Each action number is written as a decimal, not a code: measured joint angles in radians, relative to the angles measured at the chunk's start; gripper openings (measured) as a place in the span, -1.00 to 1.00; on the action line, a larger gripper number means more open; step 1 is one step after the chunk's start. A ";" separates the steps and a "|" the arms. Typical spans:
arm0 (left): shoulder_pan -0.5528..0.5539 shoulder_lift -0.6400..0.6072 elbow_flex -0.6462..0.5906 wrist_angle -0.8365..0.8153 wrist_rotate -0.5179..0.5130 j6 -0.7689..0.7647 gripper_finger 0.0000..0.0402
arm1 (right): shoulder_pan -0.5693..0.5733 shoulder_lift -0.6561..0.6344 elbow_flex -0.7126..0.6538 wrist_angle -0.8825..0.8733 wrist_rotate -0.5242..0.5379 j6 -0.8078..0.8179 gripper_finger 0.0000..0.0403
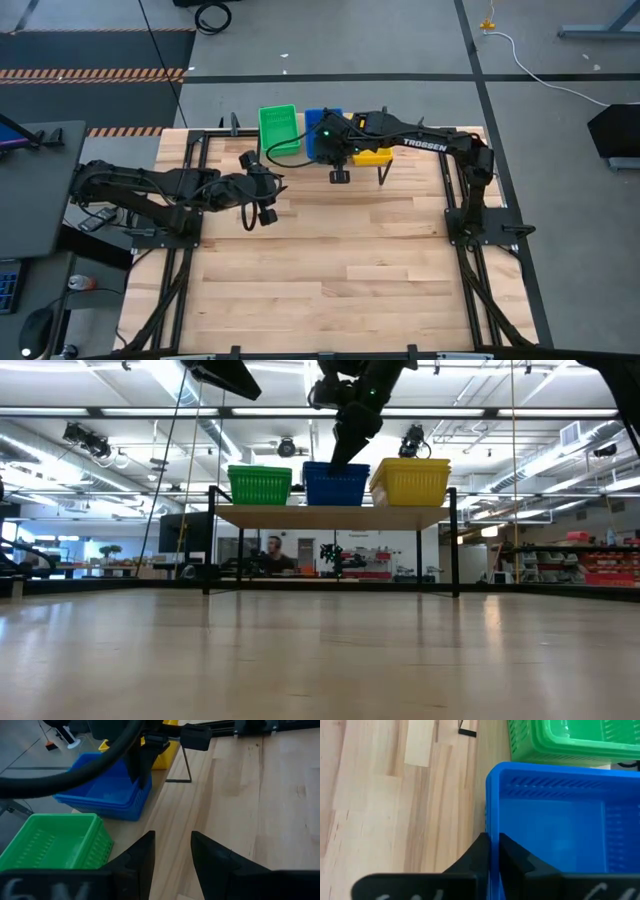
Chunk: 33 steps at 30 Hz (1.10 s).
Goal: Stack baskets on shelf by color
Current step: Adjust the blue bins on the shelf
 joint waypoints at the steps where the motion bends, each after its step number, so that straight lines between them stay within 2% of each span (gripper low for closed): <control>1: 0.000 0.000 0.000 0.000 0.000 0.000 -0.34 | -0.001 0.000 0.000 0.000 0.000 0.000 -0.82; 8: 0.000 0.000 0.000 0.000 0.011 -0.015 -0.34 | -0.005 0.000 0.000 0.004 0.002 0.007 -0.74; 33: 0.000 0.001 0.000 -0.001 0.014 -0.026 -0.34 | 0.006 -0.001 -0.001 0.006 -0.012 0.080 -0.73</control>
